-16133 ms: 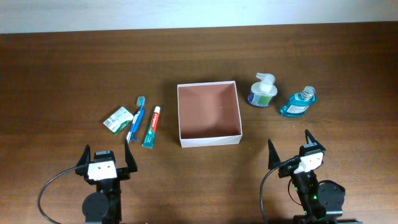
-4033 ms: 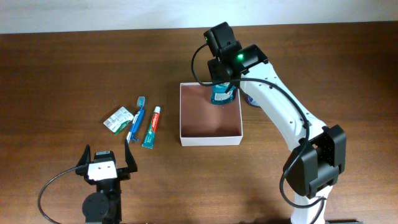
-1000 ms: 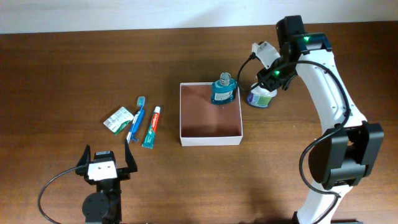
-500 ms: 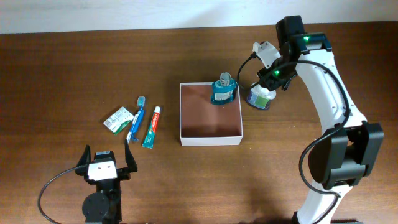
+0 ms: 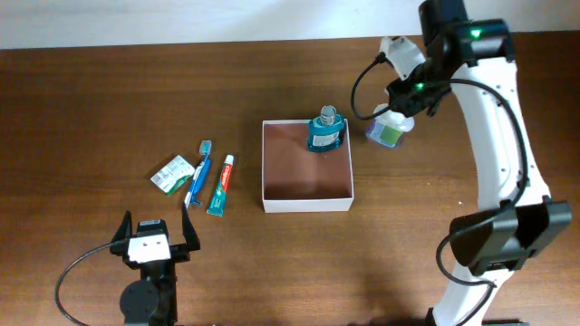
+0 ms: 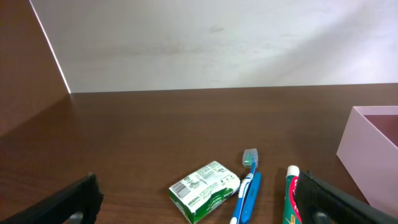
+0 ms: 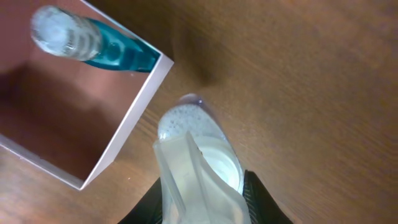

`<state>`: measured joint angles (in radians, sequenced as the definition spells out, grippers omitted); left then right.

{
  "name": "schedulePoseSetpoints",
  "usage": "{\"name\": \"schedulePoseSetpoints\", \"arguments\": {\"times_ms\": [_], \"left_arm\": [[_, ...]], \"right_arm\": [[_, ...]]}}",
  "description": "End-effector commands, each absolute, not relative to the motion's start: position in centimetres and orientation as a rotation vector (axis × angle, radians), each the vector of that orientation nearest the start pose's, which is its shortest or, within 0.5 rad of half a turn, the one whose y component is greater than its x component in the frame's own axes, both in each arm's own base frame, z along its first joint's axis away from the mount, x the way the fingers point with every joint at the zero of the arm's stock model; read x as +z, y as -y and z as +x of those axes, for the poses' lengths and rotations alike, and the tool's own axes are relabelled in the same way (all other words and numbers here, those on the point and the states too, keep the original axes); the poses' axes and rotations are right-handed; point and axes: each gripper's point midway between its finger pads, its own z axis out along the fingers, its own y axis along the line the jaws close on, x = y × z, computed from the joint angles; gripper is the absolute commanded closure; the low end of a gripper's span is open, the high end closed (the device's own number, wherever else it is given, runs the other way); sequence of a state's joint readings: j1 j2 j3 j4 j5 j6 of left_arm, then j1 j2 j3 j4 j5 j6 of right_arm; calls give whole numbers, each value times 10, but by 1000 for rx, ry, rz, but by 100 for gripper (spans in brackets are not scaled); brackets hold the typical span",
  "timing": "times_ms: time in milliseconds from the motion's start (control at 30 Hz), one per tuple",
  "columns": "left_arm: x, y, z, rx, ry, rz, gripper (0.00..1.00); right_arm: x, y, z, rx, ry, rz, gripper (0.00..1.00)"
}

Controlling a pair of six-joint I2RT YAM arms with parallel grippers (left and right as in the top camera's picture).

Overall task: Pack container
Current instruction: 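Close the right gripper on the soap pump head and lift, then carry the soap bottle left over the pink box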

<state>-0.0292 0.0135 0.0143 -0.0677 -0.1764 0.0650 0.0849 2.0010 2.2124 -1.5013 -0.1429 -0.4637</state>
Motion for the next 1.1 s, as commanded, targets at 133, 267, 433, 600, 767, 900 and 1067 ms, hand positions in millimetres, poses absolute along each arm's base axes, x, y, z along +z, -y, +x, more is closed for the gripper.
{"name": "schedulePoseSetpoints", "arguments": {"times_ms": [133,267,433,600,767,900,1067], "left_arm": [[160,-25,244,192,-1636,-48,1],[160,-25,244,191,-1636,-48,1],[160,-25,244,192,-1636,-48,1],[160,-25,244,191,-1636,-48,1],[160,-25,244,191,-1636,-48,1],[160,-25,244,192,-1636,-48,1],[160,-25,244,192,-1636,-48,1]], "right_arm": [[278,-69,408,179,-2640,-777,76],[284,-83,401,277,-2624,-800,75],[283,-102,394,307,-2613,-863,76],[284,-127,387,322,-2587,-949,76],[285,-153,381,337,-2546,-1033,75],[288,-179,379,345,-2478,-1108,75],[296,-215,382,352,-2360,-1180,75]]}}
